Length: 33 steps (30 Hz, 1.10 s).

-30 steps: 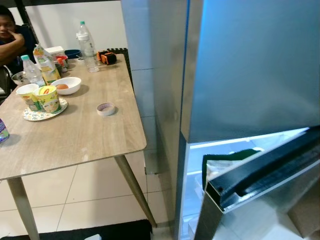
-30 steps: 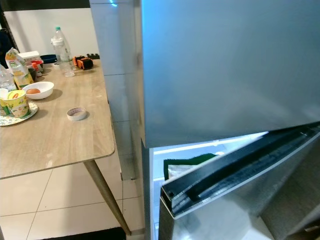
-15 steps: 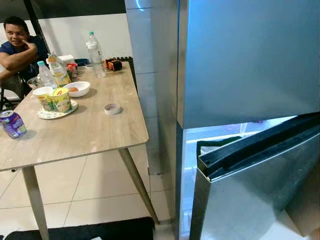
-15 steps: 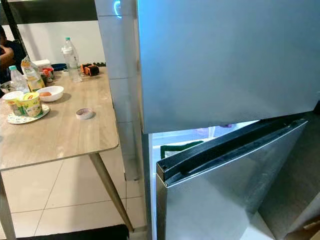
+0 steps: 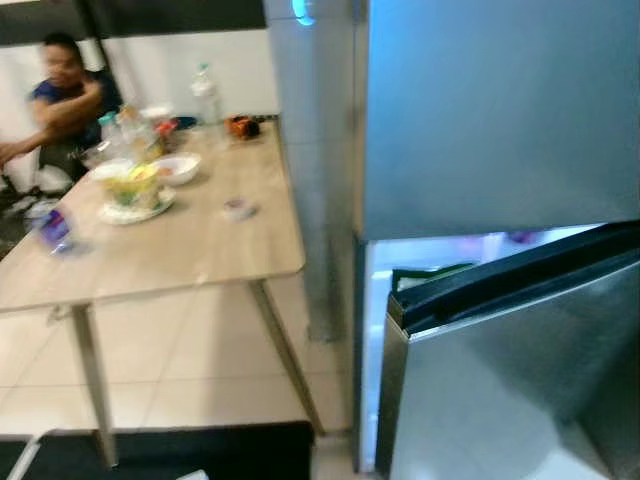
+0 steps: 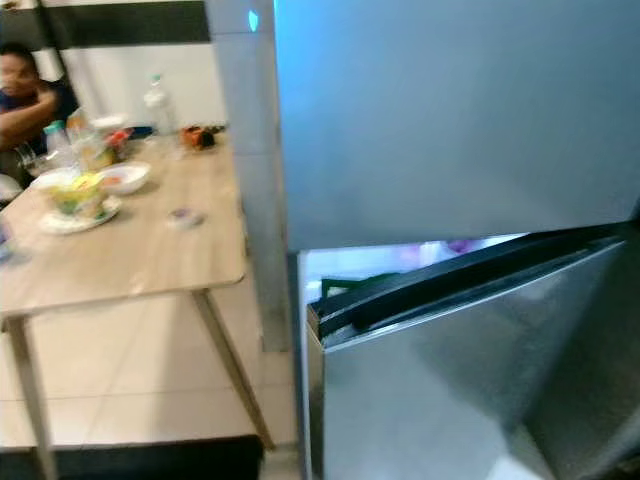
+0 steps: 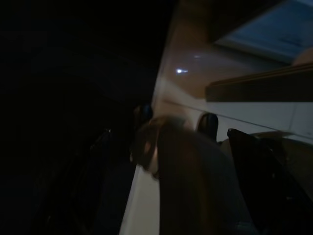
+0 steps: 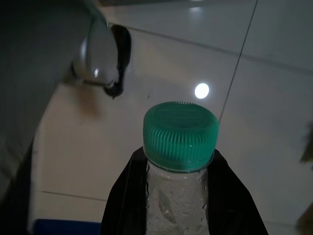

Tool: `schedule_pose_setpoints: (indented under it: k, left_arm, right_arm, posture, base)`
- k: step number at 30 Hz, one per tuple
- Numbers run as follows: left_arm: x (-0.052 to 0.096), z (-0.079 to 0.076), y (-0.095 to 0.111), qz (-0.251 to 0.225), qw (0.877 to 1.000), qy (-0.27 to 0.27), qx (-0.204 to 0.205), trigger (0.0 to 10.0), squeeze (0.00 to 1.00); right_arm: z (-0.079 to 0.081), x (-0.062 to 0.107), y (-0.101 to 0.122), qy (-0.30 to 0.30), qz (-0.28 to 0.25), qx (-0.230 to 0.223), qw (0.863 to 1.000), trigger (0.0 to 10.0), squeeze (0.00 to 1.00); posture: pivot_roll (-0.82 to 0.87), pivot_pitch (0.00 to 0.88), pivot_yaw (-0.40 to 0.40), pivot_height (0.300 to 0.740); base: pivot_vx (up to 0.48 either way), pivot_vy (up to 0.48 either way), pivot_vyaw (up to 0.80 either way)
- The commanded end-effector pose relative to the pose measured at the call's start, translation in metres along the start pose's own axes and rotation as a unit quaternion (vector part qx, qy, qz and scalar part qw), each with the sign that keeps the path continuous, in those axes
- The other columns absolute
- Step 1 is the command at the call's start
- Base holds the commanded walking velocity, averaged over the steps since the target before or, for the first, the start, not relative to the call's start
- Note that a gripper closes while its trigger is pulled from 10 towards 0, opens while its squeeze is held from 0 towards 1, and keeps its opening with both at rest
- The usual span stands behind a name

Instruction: Restocking fridge

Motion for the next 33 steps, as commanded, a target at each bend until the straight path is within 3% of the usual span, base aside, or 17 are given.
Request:
schedule_pose_setpoints:
  k: [1, 15, 21, 29, 33]
  left_arm:
    - [-0.0010, -0.0014, 0.0069, -0.006, 1.000, -0.002, -0.009, 10.0, 0.00]
    - [-0.0005, -0.0002, 0.0056, -0.004, 1.000, -0.001, -0.011, 10.0, 0.00]
    - [-0.0004, 0.0001, 0.0062, -0.005, 1.000, -0.001, -0.011, 10.0, 0.00]
    - [-0.0001, 0.0019, 0.0109, -0.014, 1.000, 0.005, -0.019, 10.0, 0.00]
    - [0.0012, 0.0049, 0.0136, -0.019, 0.999, 0.006, -0.025, 10.0, 0.00]
  right_arm:
    - [0.0038, 0.0000, -0.0050, 0.003, 0.006, -0.006, 1.000, 10.0, 0.00]
    - [0.0052, 0.0001, -0.0067, 0.007, 0.010, 0.000, 1.000, 10.0, 0.00]
    - [0.0056, 0.0001, -0.0070, 0.013, 0.012, 0.008, 1.000, 10.0, 0.00]
    - [0.0051, 0.0001, -0.0059, 0.010, 0.008, 0.004, 1.000, 10.0, 0.00]
    - [0.0046, 0.0000, -0.0046, 0.007, 0.004, -0.001, 1.000, 10.0, 0.00]
  posture:
    - [-0.09, 0.000, 0.002, 0.734]
    - [-0.09, 0.000, 0.002, 0.734]
    - [-0.09, 0.000, 0.003, 0.734]
    - [-0.09, 0.000, 0.002, 0.734]
    - [-0.09, 0.000, 0.002, 0.734]
  base:
    - [-0.352, 0.000, 0.00]
    - [-0.345, 0.000, 0.00]
    - [-0.309, 0.000, -0.76]
    - [0.000, 0.000, -0.76]
    - [0.000, 0.000, 0.00]
Point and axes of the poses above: a point about 5 cm out from each wrist's last joint towards the gripper, its own x axis pointing back from the gripper into the wrist, its own y axis along the axis of the wrist's last joint, z = x × y, the point moved 2 cm from there along -x, pointing out of the wrist towards the gripper, and after that the axes turned 11 degrees about x, right-handed, at the moved point
